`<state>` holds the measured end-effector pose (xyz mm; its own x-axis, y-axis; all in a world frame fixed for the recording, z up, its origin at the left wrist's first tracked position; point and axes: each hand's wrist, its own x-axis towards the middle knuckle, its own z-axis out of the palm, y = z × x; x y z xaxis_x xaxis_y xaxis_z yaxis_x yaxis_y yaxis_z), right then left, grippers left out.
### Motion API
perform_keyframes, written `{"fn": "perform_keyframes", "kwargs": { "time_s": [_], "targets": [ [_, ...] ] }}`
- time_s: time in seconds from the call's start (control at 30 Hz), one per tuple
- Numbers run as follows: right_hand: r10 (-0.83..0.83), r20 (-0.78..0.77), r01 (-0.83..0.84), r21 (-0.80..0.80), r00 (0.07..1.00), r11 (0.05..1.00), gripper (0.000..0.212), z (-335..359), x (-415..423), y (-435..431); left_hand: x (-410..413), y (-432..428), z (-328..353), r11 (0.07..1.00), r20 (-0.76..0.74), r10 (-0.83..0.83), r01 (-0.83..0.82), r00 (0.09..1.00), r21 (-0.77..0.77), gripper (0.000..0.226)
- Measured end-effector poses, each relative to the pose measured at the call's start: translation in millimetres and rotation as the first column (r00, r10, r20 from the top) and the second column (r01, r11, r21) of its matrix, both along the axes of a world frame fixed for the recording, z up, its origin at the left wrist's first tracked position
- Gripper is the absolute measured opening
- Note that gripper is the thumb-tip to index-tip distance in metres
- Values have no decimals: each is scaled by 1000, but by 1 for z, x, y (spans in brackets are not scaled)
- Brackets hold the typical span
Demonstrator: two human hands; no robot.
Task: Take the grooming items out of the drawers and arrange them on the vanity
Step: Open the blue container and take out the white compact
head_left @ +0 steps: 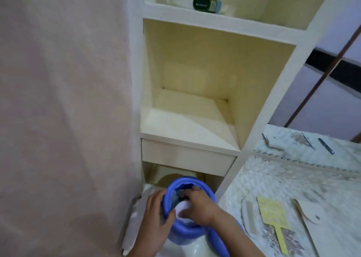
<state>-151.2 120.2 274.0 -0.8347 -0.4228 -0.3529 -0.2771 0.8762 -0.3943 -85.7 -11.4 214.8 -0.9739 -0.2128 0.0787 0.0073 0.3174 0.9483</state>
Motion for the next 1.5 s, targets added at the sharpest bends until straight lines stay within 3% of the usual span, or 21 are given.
{"fn": "perform_keyframes", "kwargs": {
  "time_s": [0.1,0.23,0.33,0.53,0.7,0.8,0.93,1.0,1.07,1.2,1.37,1.5],
  "targets": [
    [-30,-73,23,-87,997,996,41,9,4,6,-1,-2,-2,999,3,22,-22,1000,26,55],
    [-263,-189,185,-352,946,918,27,29,12,16,-2,-1,8,1000,-19,-2,3,1000,29,43],
    [-445,-178,291,-540,878,790,24,41,19,30,-2,-1,11,999,-4,-3,3,1000,34,42],
    [-725,36,477,-775,688,414,18,52,48,62,-7,2,15,995,57,-8,14,998,-96,47],
    [-845,186,564,-811,502,156,14,31,60,96,-9,2,13,990,84,-3,15,996,-141,62],
    [-886,356,669,-740,298,-72,12,-1,59,121,-6,5,14,987,99,13,3,995,-162,56],
    [-881,457,749,-626,126,-217,32,-33,36,155,-4,10,17,987,110,26,-8,994,-160,67],
    [-863,492,767,-595,112,-240,35,-39,15,167,-2,12,19,985,111,41,-22,993,-171,75],
    [-847,520,795,-559,115,-235,37,-46,-7,176,-1,12,17,981,128,58,-33,990,-190,67],
    [-848,502,834,-531,166,-151,41,-65,-51,176,-1,12,19,973,123,66,-37,990,-226,55],
    [-881,396,878,-476,259,45,39,-73,-66,167,3,19,28,973,96,99,-76,991,-220,58],
    [-901,226,841,-493,371,223,55,-71,-49,166,6,22,32,972,114,116,-90,987,-217,59]
  ]
}}
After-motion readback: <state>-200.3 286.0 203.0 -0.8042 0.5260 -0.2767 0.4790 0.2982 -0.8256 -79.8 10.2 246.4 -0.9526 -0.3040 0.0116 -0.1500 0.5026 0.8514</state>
